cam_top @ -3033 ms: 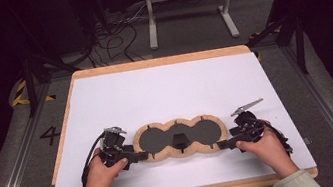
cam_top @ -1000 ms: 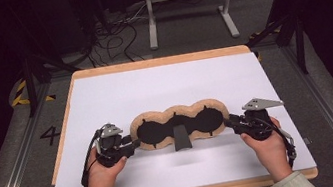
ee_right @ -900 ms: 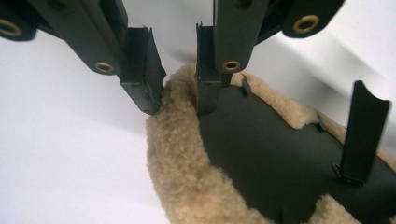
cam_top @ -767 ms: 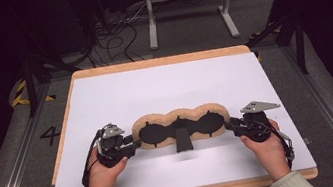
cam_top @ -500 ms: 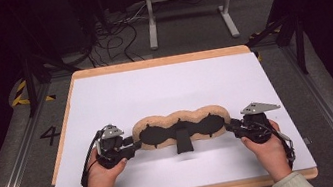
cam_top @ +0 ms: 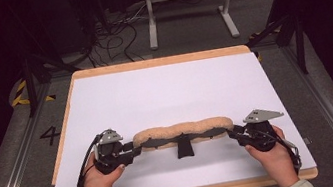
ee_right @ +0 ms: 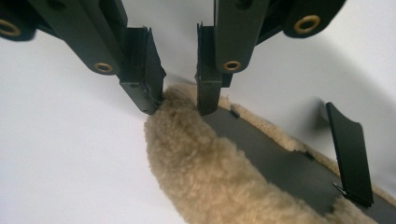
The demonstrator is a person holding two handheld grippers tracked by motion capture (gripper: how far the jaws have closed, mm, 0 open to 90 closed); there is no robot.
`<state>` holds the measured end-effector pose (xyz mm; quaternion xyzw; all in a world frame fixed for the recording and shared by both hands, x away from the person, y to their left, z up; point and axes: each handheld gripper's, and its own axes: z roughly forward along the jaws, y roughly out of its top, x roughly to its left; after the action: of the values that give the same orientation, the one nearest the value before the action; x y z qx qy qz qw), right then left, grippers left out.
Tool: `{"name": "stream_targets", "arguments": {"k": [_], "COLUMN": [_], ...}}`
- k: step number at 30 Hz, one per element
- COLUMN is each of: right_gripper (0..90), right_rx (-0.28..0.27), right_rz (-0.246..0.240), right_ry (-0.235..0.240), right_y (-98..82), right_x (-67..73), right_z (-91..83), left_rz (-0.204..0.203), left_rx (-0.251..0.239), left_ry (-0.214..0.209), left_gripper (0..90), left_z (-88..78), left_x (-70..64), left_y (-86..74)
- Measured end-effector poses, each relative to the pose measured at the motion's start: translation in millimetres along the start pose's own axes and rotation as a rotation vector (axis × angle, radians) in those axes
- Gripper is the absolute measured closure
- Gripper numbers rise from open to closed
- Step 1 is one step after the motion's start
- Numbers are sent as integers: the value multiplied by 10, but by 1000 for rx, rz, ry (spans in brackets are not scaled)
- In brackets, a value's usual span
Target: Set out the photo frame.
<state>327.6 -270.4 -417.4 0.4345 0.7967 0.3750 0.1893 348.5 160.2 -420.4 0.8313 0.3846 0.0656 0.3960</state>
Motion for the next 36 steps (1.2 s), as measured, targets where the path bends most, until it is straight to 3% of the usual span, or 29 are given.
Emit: {"name": "stream_targets", "arguments": {"k": [12, 16, 18, 22, 27, 36], "right_gripper": [697, 745, 793, 900, 900, 900], "right_rx": [6, 7, 12, 34, 34, 0], "right_rz": [-63, -124, -133, -147, -152, -125], "right_ry": [23, 15, 20, 27, 3, -1], "right_y": [-53, -41, -33, -25, 4, 40], "right_x": [10, -3, -26, -67, -105, -234], "right_z": [-50, -95, -130, -167, -171, -96], "left_rz": [54, 63, 61, 129, 172, 136], "left_rx": [19, 30, 33, 48, 103, 81], "left_ry": [2, 2, -23, -49, -39, -37], "left_gripper": [678, 751, 830, 900, 900, 900], "left_z": [-24, -74, -125, -175, -73, 89], "left_x": [-10, -5, -23, -116, -236, -203], "left_y": [-11, -32, -61, -61, -54, -13]}}
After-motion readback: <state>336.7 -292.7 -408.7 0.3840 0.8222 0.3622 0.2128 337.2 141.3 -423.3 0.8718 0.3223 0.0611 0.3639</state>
